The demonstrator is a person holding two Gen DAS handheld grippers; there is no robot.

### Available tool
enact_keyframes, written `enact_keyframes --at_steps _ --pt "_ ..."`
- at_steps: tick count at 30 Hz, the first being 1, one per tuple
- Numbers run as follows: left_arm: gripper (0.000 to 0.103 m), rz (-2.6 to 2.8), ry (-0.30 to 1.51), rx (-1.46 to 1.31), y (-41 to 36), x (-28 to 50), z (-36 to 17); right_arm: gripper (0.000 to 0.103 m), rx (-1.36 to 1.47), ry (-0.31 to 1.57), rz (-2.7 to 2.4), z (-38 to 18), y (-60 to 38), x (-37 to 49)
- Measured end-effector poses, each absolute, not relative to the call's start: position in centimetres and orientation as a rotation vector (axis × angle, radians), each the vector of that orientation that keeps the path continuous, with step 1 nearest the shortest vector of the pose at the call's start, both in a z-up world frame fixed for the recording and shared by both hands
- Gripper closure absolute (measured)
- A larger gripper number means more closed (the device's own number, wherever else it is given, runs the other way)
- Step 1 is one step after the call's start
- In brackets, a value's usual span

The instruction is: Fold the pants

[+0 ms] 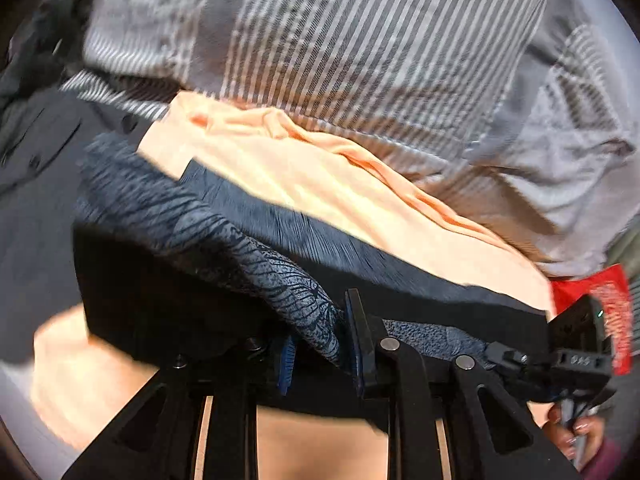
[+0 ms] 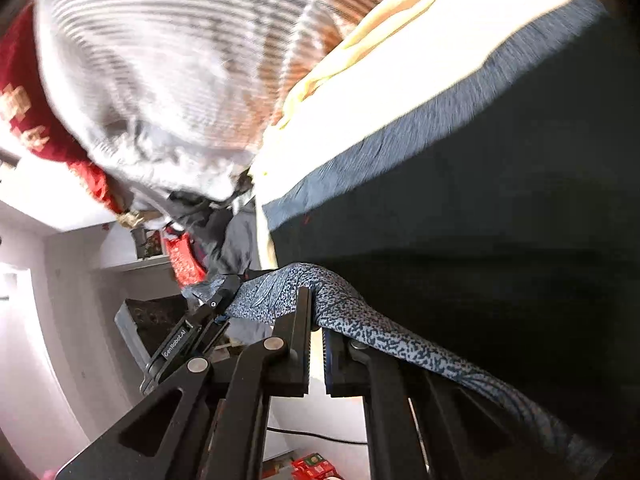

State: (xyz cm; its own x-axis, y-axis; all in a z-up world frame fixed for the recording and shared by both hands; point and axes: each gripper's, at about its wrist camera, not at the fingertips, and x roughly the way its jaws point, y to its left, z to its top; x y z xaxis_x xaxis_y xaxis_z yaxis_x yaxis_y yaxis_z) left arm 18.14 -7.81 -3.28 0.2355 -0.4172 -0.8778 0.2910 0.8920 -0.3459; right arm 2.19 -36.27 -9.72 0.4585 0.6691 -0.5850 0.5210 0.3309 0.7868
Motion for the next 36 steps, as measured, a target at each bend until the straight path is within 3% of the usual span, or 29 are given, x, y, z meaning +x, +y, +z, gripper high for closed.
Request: enact_keyframes --at_steps 6,8,10,15,18,19,20,22,24,26,29,31,33,36 --pt "0.079 -0.382 1.287 -0.072 -10.2 22.4 -8.3 0.098 1.276 1.301 0.111 -15.0 -38.5 8.3" --pt "0.067 -0.334 1.283 -0.058 -10.5 23.0 -9.3 0.098 1.251 1.340 0.108 -16.6 -38.6 9.6" --pt "0.037 -0.255 1.258 -0.026 -10.4 23.3 -9.4 0.098 1.240 1.360 0.101 -17.9 -39.0 10.4" --pt "0.035 -0.189 1.208 -0.024 -9.3 22.4 -7.2 0.097 1.257 1.378 0.102 -19.4 -39.5 10.8" --pt "0.035 -0.228 1.230 0.073 -10.4 20.5 -6.4 0.085 1.217 1.406 0.112 -18.5 -39.3 11.7" --pt "0.035 -0.237 1.246 0.093 -10.9 19.9 -6.6 0.073 1.195 1.402 0.118 -17.6 -39.2 11.9" --pt "0.035 -0.244 1.266 0.105 -11.3 19.3 -6.9 0.053 1.176 1.390 0.127 -16.7 -39.1 11.9" --pt "0.035 -0.256 1.309 0.120 -12.4 18.2 -8.2 0.040 1.100 1.343 0.150 -13.8 -38.6 11.5" --pt "0.034 -0.236 1.328 0.150 -13.6 17.8 -9.5 0.040 1.043 1.320 0.196 -11.8 -37.9 10.7" --pt "0.022 -0.210 1.297 0.172 -14.5 17.7 -10.2 0.040 1.017 1.333 0.244 -10.9 -36.8 9.5" --pt "0.016 -0.170 1.281 0.179 -15.3 18.2 -11.1 0.040 0.928 1.430 0.239 -12.5 -35.0 8.4" --pt "0.016 -0.156 1.280 0.184 -15.6 18.4 -11.2 0.041 0.876 1.486 0.175 -14.5 -35.6 7.7" --pt "0.016 -0.155 1.287 0.200 -15.7 18.1 -10.8 0.051 0.907 1.473 0.131 -15.2 -37.0 7.5" --pt "0.016 -0.179 1.280 0.227 -15.9 16.9 -9.8 0.048 0.956 1.359 0.112 -12.9 -39.2 6.4"
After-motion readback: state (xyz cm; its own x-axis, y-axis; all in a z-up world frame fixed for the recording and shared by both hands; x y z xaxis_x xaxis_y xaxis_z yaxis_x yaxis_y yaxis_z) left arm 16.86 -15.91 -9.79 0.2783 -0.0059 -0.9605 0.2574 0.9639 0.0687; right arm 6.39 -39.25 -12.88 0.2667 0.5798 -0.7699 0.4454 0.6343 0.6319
